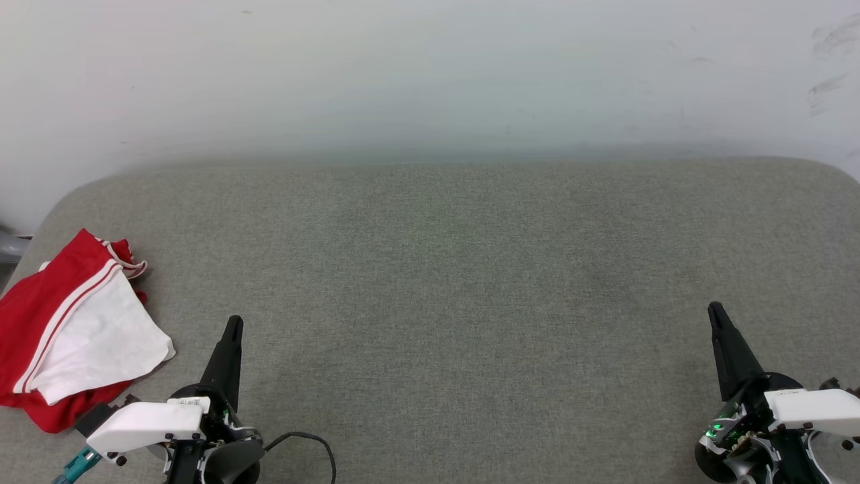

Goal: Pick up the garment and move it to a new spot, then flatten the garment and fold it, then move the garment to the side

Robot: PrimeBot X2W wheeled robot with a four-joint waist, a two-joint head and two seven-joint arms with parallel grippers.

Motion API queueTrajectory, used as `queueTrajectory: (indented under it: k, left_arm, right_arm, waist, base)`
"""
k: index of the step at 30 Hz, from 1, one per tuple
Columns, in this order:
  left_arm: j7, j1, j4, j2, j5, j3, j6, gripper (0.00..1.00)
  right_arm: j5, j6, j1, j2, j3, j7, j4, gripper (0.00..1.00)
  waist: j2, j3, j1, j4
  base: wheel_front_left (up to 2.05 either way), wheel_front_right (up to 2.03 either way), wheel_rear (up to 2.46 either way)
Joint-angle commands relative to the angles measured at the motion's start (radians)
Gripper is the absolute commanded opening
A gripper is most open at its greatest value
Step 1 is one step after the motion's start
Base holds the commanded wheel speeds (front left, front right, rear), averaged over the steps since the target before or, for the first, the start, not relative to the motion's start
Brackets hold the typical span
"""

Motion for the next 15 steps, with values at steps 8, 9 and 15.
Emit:
queueTrajectory:
  k: [8, 9, 15]
  left_arm:
    - [0.002, -0.005, -0.001, -0.002, 0.001, 0.002, -0.003, 0.0]
    - [0.002, -0.005, -0.001, -0.002, 0.001, 0.002, -0.003, 0.0]
    - [-0.004, 0.032, 0.035, -0.003, 0.001, -0.005, 0.001, 1.0]
  right_arm:
    - [0.004, 0.0, -0.01, 0.003, 0.001, 0.0, 0.001, 0.0]
    - [0.004, 0.0, -0.01, 0.003, 0.001, 0.0, 0.001, 0.0]
    - [-0.001, 0.0, 0.031, 0.001, 0.002, -0.002, 0.038, 1.0]
  waist:
    - [0.0, 0.0, 0.0, 0.0]
    - [0.0, 0.0, 0.0, 0.0]
    - [0.0, 0.0, 0.0, 0.0]
  base:
    - [0.0, 0.0, 0.0]
    - [0.0, 0.0, 0.0]
    - [0.0, 0.0, 0.0]
